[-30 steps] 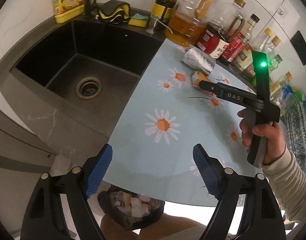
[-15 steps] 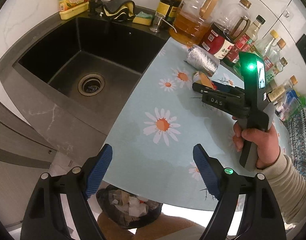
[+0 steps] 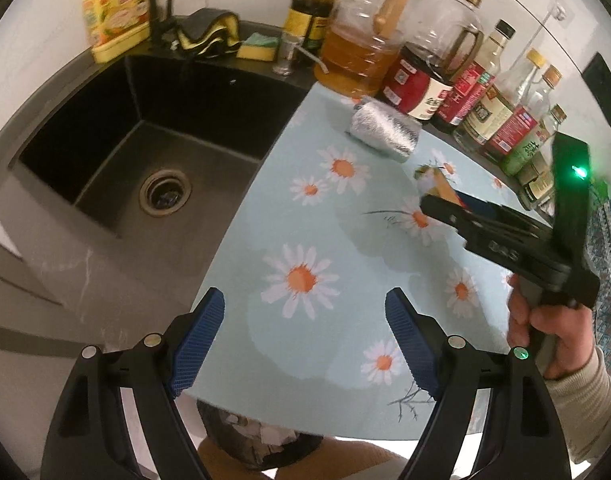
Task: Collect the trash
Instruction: 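Grasp the yellow-red snack wrapper with the right gripper while the left gripper approaches the foil roll, then close the left gripper on the silver foil roll and lift it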
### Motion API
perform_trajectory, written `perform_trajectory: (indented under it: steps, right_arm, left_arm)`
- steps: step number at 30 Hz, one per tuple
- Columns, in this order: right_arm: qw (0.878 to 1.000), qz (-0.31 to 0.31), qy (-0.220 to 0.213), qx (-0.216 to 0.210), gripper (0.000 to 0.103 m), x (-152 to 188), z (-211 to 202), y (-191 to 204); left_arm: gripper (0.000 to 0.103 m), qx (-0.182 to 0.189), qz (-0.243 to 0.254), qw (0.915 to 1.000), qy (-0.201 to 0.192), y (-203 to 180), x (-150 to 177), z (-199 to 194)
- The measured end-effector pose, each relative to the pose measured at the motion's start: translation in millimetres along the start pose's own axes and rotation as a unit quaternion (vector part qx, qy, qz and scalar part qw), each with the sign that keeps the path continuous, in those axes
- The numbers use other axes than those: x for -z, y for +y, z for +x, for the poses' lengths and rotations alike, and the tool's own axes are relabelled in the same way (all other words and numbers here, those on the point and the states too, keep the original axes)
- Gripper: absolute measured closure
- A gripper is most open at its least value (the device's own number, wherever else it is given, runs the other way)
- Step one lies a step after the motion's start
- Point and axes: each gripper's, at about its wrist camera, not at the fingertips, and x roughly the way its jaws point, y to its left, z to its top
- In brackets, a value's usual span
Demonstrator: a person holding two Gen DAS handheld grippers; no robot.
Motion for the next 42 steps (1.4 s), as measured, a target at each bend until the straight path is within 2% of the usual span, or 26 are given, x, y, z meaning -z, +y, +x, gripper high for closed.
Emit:
perform_trajectory:
  steps: [6,7,8,15,18,28,34,42]
  right_arm:
    - [0.999,0.036,-0.013,0.006,0.043,16.7,-28.3,-23.5]
    - [0.999,0.044,-0.015,0.009,0.043,20.6,-33.3,-29.5]
    - [0.998,0.055,-0.017,0.011,0.043,24.0,-37.2,-35.5]
    - [0.993,0.111,-0.031,0.022,0.043,50.1,-63.6,-76.0]
    - [0.991,0.125,-0.037,0.023,0.043,57.6,-71.3,-87.5]
    - [0.986,0.162,-0.045,0.016,0.043,75.5,-83.2,-117.5]
    - [0.983,0.174,-0.054,0.01,0.043,79.0,-90.2,-125.9]
    - [0.983,0.176,-0.054,0.02,0.043,81.0,-91.7,-132.4]
  left_arm:
    - [0.022,0.002,0.044,0.999,0.0,-28.4,-29.9,8.5]
    - [0.013,0.002,0.055,0.9985,-0.002,-35.2,-36.1,9.7]
    - [0.009,0.003,0.062,0.9981,-0.004,-39.8,-40.2,10.4]
    - [0.009,0.002,0.137,0.9906,0.0,-84.0,-80.4,35.8]
    - [0.009,0.0,0.168,0.9857,0.012,-97.9,-96.5,58.9]
    - [0.009,-0.016,0.172,0.9825,0.071,-107.0,-138.1,123.2]
    - [0.009,-0.04,0.181,0.9801,0.07,-106.3,-153.4,144.0]
    - [0.009,-0.031,0.188,0.9797,0.063,-105.2,-163.9,158.8]
